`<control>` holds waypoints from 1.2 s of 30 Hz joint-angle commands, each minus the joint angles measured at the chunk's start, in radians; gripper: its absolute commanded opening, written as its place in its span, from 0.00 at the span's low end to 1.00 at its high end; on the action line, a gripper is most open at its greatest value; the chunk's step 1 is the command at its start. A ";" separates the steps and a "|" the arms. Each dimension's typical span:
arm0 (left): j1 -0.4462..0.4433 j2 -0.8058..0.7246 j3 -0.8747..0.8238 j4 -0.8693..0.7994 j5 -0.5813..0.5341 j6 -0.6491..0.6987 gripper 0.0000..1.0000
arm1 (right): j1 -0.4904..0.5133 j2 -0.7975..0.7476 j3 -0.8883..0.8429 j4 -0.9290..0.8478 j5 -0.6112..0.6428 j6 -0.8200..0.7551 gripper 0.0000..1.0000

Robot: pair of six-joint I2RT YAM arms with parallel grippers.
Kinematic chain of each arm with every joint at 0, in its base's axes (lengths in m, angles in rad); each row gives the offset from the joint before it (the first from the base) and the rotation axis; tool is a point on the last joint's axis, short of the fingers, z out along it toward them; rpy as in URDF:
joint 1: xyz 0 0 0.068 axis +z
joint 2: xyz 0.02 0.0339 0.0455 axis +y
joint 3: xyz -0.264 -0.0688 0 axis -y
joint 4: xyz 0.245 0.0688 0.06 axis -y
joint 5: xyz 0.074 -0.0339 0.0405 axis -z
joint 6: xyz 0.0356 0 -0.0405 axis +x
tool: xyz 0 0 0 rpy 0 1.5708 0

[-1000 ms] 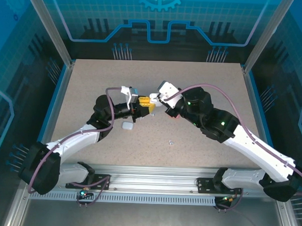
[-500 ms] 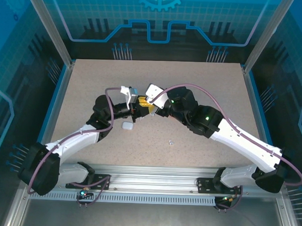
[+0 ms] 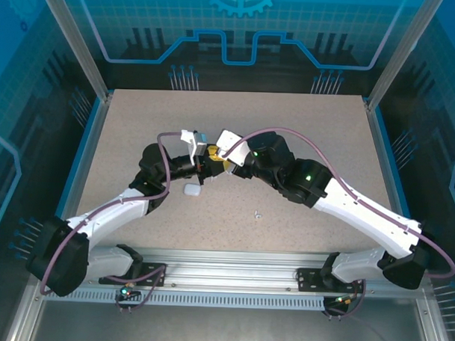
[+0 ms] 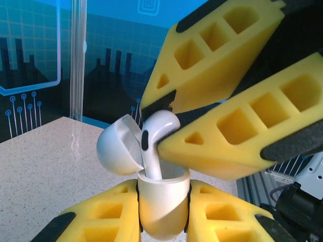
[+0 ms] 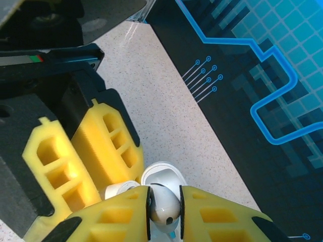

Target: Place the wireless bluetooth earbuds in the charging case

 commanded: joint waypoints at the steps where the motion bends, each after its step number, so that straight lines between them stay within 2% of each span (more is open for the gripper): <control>1: -0.008 -0.025 0.007 0.022 0.005 0.034 0.02 | 0.014 0.012 0.030 -0.030 -0.025 0.017 0.20; 4: -0.008 -0.029 0.007 0.020 0.004 0.035 0.02 | 0.014 0.016 0.034 -0.051 -0.036 0.032 0.20; 9: -0.008 -0.030 0.004 0.020 0.001 0.038 0.01 | -0.002 0.004 0.032 -0.064 -0.108 0.076 0.26; 14: -0.008 -0.033 0.002 0.020 0.002 0.038 0.01 | -0.031 -0.010 0.045 -0.062 -0.135 0.118 0.40; 18: -0.007 -0.039 -0.004 0.010 -0.006 0.050 0.02 | -0.072 -0.046 0.075 -0.050 -0.204 0.180 0.52; 25: -0.008 -0.052 -0.011 -0.001 -0.028 0.067 0.01 | -0.155 -0.150 0.097 -0.045 -0.329 0.323 0.78; 31: -0.007 -0.078 -0.027 -0.006 -0.074 0.090 0.01 | -0.234 -0.233 0.038 -0.108 -0.309 0.440 1.00; 36: -0.008 -0.129 -0.055 -0.013 -0.142 0.123 0.01 | -0.348 -0.271 -0.046 -0.232 -0.304 0.579 1.00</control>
